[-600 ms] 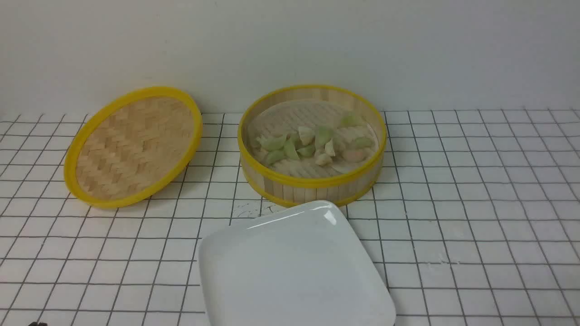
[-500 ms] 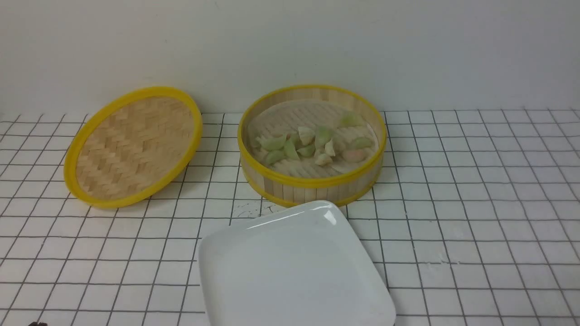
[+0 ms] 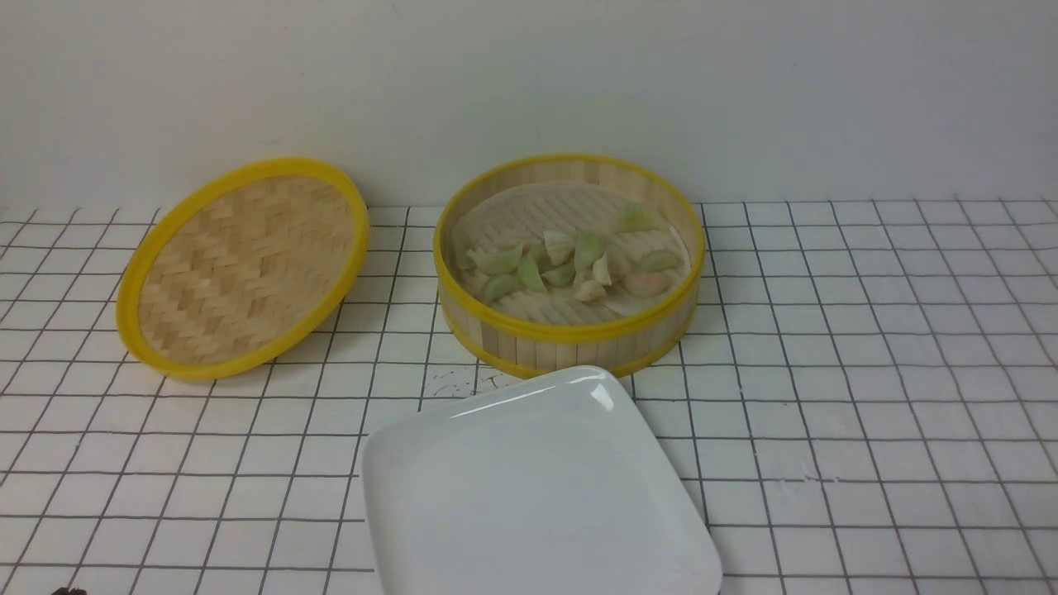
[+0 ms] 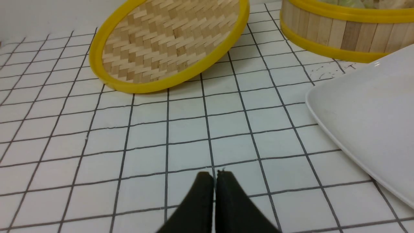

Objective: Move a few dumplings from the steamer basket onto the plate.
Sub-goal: Use the left arm to grab a dumpling from the steamer

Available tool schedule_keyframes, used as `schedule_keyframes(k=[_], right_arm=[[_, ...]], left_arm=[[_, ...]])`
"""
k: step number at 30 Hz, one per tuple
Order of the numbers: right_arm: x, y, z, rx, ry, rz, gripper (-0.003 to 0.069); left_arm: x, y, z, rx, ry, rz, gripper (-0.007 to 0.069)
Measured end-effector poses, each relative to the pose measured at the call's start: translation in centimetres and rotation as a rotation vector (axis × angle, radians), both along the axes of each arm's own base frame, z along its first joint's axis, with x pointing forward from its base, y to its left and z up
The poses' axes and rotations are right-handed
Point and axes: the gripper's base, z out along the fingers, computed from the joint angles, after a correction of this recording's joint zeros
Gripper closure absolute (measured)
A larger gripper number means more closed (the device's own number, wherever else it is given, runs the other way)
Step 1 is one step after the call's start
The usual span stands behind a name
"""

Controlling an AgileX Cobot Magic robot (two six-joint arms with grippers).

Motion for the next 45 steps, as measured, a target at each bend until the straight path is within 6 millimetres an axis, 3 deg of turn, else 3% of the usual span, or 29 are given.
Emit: schedule_keyframes(k=[7,12,19,22,23,24,25,26,28,29,30,31,32,34,35,37,39,40,43,45], right_arm=[[0.0,0.0,0.0,0.0,0.0,0.0,0.0669],[0.0,0.0,0.0,0.0,0.0,0.0,0.0669],[0.0,0.0,0.0,0.0,0.0,0.0,0.0669],[0.0,0.0,0.0,0.0,0.0,0.0,0.0669],[0.0,0.0,0.0,0.0,0.0,0.0,0.0669],[0.0,0.0,0.1,0.014,-0.011,0.001,0.0669],[0.0,0.0,0.1,0.023,-0.013,0.0,0.0669],[0.1,0.1,0.2,0.071,-0.042,-0.001,0.0669],[0.2,0.2,0.9,0.208,-0.122,-0.006,0.0669],[0.2,0.2,1.5,0.308,-0.185,-0.012,0.0669],[0.2,0.2,1.9,0.404,-0.232,-0.02,0.0669],[0.2,0.2,2.0,0.423,-0.241,-0.021,0.0669],[0.2,0.1,2.4,0.552,-0.292,-0.033,0.0669],[0.2,-0.2,2.9,0.705,-0.349,-0.049,0.0669],[0.2,-0.2,2.9,0.714,-0.353,-0.05,0.0669],[0.1,-0.3,3.1,0.753,-0.376,-0.057,0.0669],[0.1,-0.4,3.2,0.769,-0.385,-0.06,0.0669],[0.1,-0.4,3.2,0.775,-0.389,-0.062,0.0669],[0.1,-0.4,3.3,0.803,-0.392,-0.062,0.0669],[-0.1,0.2,4.7,0.81,-0.329,-0.013,0.0669]], left_arm=[[0.0,0.0,0.1,0.011,-0.015,0.001,0.0631],[0.3,0.0,1.4,-0.159,-0.154,0.032,0.0631],[0.0,1.7,5.5,-0.6,-0.597,0.181,0.0631],[-0.6,2.5,7.1,-0.713,-0.754,0.217,0.0631],[-0.9,2.5,8.0,-0.739,-0.788,0.212,0.0631],[-1.8,2.5,11.4,-0.767,-0.874,0.174,0.0631],[-1.8,2.5,11.3,-0.767,-0.866,0.174,0.0631],[-2.4,2.2,14.4,-0.754,-0.891,0.129,0.0631],[-2.4,1.4,18.1,-0.701,-0.807,0.063,0.0631],[-1.8,0.8,21.0,-0.648,-0.72,0.025,0.0631],[-1.2,0.3,22.3,-0.611,-0.64,0.006,0.0631],[-0.5,0.1,22.4,-0.596,-0.575,0.002,0.0631],[0.5,-0.5,24.5,-0.528,-0.451,-0.024,0.0631],[4.2,-1.6,26.0,-0.392,-0.107,-0.069,0.0631],[4.5,-1.7,25.8,-0.38,-0.056,-0.076,0.0631],[7.0,-2.2,25.8,-0.317,0.123,-0.103,0.0631],[11.2,-2.8,24.1,-0.228,0.373,-0.155,0.0631],[11.9,-2.8,23.8,-0.205,0.394,-0.167,0.0631],[16.9,-3.2,21.1,-0.128,0.513,-0.222,0.0631],[19.8,-3.7,19.6,-0.098,0.551,-0.265,0.0631]])
